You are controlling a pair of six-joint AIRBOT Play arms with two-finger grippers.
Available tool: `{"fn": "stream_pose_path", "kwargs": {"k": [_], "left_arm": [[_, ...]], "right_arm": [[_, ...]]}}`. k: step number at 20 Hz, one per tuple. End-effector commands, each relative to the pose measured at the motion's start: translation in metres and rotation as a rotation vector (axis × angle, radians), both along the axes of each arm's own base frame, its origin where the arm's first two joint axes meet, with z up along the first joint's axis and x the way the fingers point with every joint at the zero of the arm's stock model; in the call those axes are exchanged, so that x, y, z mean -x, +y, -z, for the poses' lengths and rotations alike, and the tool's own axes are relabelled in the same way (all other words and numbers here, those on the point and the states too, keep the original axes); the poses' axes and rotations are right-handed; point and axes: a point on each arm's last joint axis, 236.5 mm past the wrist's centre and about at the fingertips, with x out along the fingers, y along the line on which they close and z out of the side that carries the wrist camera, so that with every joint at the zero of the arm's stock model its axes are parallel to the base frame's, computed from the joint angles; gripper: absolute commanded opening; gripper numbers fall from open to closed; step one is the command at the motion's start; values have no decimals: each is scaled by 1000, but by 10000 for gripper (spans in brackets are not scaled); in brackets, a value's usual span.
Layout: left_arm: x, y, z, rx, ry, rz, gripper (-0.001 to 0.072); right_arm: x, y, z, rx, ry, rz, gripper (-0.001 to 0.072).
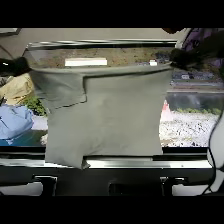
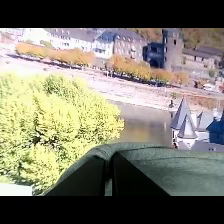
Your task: Fold the clothes and pants, and hang the long-sleeved shirts on hangers.
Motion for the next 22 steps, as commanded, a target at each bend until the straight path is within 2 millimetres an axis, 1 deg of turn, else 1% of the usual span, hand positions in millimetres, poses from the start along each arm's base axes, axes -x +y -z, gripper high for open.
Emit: {"fn": "stream_pose_path", "kwargs": {"k": [1, 2, 3, 4, 6, 7, 8, 9, 12, 15, 17, 19, 22], "left_arm": [[-59, -29, 112, 12, 74, 56, 15], [-74, -32, 124, 9, 55, 54, 15], [-87, -33, 128, 6, 28, 50, 15], [-99, -34, 128, 2, 3, 50, 16], [-110, -33, 123, -5, -24, 55, 17], [-109, -33, 122, -8, -21, 62, 17], [-104, -34, 123, -10, 0, 71, 17], [-95, -35, 128, -12, 46, 92, 17], [-60, -35, 148, 4, 211, 134, 17], [-28, -29, 161, 11, 349, 158, 17], [-10, -22, 168, -12, 432, 165, 16], [0, -22, 171, -20, 477, 175, 17], [9, -23, 178, -14, 522, 185, 17]], "right_arm": [[-48, -4, 98, -9, 86, 18, 33], [-58, -6, 116, -8, 88, 28, 33], [-66, -8, 128, -4, 85, 36, 33], [-72, -11, 138, 5, 81, 44, 33], [-75, -14, 144, 16, 81, 49, 33], [-73, -16, 145, 24, 89, 48, 33], [-69, -15, 147, 25, 108, 43, 33], [-61, -14, 151, 25, 142, 35, 33], [-28, -10, 165, 27, 292, -1, 33], [2, -10, 174, 37, 423, -28, 34], [13, -10, 180, 41, 477, -39, 34], [21, -10, 188, 42, 519, -52, 34], [32, -9, 202, 38, 589, -67, 34]]}}
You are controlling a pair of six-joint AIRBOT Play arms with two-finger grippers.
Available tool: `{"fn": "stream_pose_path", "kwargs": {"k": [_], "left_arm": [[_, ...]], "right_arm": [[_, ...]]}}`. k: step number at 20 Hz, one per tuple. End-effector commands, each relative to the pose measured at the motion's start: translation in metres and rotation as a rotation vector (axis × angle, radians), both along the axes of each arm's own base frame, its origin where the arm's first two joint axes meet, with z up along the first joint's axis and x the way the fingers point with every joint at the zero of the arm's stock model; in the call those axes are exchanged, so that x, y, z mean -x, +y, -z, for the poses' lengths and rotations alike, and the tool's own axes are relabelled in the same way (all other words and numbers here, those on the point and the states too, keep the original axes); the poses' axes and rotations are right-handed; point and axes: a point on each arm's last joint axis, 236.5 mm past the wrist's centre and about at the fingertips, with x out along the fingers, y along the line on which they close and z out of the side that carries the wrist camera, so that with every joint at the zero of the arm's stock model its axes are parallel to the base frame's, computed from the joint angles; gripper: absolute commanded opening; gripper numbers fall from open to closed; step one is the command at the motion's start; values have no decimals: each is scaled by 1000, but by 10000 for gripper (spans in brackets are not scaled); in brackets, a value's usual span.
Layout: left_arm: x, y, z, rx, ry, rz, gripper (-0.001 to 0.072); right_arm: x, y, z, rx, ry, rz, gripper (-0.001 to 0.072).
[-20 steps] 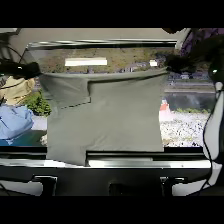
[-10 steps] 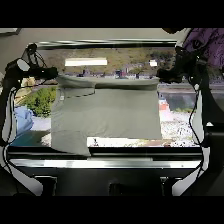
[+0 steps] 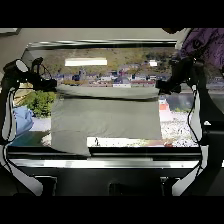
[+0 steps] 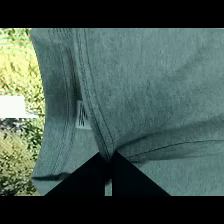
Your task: Fold the clothes and pants, and hang the long-sleeved shirts on hangers.
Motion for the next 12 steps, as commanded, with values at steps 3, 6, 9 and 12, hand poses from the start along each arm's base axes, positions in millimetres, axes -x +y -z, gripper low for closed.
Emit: {"fn": "stream_pose_path", "kwargs": {"k": [3, 6, 9, 12], "left_arm": [[26, -1, 19, -1, 133, 25, 17], [28, -7, 30, 1, 159, 38, 18], [31, -14, 44, 14, 197, 38, 72], [30, -16, 41, 16, 195, 10, 494]], "right_arm": [[27, 3, 27, -14, 153, -28, 35], [29, 9, 41, -39, 189, -27, 35], [32, 9, 53, -43, 218, -26, 104], [39, -2, 48, 3, 238, -40, 238]]}}
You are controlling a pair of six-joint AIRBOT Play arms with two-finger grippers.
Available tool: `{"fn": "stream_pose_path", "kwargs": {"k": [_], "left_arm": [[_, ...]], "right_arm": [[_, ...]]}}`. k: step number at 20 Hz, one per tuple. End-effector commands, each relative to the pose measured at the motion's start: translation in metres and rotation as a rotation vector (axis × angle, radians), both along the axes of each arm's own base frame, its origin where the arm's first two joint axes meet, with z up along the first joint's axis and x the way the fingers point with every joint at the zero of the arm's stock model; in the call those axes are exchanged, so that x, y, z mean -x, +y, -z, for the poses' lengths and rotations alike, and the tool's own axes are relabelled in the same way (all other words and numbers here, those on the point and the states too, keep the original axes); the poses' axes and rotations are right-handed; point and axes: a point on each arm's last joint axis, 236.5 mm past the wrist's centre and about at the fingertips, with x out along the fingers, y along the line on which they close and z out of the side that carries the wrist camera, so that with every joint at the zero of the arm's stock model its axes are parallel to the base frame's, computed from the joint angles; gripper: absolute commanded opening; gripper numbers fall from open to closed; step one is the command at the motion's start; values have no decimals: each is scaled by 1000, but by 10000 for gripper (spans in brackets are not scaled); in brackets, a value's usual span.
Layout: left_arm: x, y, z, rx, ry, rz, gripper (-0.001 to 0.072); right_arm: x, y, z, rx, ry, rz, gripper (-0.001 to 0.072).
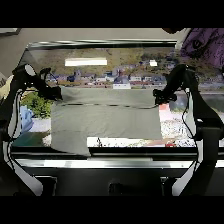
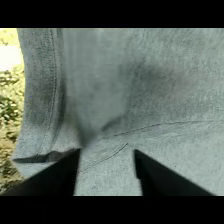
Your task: Fold the clothes and pants, and hang the long-sleeved shirts on hangers.
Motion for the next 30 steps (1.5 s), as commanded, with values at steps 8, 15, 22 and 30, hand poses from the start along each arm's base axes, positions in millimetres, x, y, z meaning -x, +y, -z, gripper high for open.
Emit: {"fn": "stream_pose_path", "kwargs": {"k": [8, 15, 22, 30], "left_arm": [[63, 64, -75, 173, -31, -232, 506], [223, 44, -5, 311, 123, -457, 507], [278, 6, 33, 357, 243, -439, 507], [280, -13, 36, 436, 242, -459, 303]], "right_arm": [[45, -75, -78, -147, -111, 180, 482], [134, -68, -45, -262, -95, 298, 484], [143, -58, -39, -288, -85, 302, 484], [149, -58, -32, -281, -73, 279, 484]]}}
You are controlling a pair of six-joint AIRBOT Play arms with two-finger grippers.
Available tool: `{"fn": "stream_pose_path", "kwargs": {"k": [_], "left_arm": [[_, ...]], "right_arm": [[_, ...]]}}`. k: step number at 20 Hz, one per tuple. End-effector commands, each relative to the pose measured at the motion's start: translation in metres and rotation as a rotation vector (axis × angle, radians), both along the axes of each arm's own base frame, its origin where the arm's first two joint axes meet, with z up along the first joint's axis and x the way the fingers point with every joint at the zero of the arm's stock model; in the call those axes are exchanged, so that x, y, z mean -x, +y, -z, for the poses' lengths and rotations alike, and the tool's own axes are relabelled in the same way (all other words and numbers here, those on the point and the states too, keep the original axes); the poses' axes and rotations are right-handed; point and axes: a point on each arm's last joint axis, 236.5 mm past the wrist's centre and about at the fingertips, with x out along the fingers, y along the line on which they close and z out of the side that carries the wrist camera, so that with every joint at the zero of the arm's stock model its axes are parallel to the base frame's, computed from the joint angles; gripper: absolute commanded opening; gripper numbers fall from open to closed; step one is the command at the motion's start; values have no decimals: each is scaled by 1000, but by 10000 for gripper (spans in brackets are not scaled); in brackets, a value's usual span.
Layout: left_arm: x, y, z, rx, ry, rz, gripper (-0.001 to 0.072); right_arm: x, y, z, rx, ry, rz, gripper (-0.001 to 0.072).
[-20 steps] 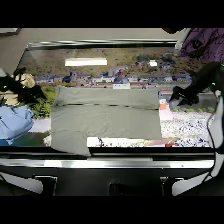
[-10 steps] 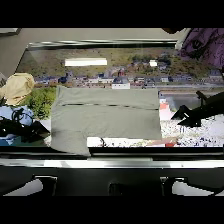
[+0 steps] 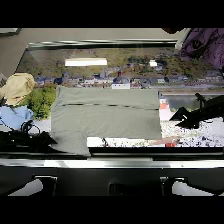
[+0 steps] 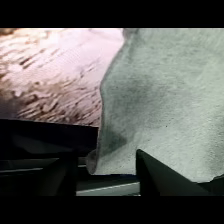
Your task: Fold the clothes and pants, and hang the long-sleeved shirts on hangers.
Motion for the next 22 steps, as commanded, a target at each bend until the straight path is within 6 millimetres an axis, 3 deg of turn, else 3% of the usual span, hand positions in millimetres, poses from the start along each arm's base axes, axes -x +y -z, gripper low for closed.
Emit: {"fn": "stream_pose_path", "kwargs": {"k": [1, 2, 9, 14, 15, 16, 17, 20, 22], "left_arm": [[-8, -12, -5, 55, -41, -20, 135], [-10, -13, -6, 61, -48, -21, 20], [-10, -13, -6, 63, -51, -20, 19], [-10, -13, -6, 63, -51, -21, 19], [-10, -13, -6, 63, -51, -21, 19], [-10, -13, -7, 63, -50, -22, 19], [-11, -13, -8, 65, -53, -25, 18], [-19, -8, -23, 31, -87, -53, 17], [-14, 1, -38, -32, -63, -98, 16]], "right_arm": [[10, 1, 11, 2, 25, -12, 484], [15, 4, 18, -4, 40, -7, 484], [57, 44, 60, -86, 126, -49, 484], [51, 76, 77, -31, 100, -111, 481], [52, 83, 76, -33, 99, -131, 394], [52, 89, 75, -41, 100, -145, 173], [52, 91, 73, -46, 98, -147, 41], [56, 88, 60, -27, 116, -101, 34], [72, 85, 44, -8, 164, -103, 34]]}}
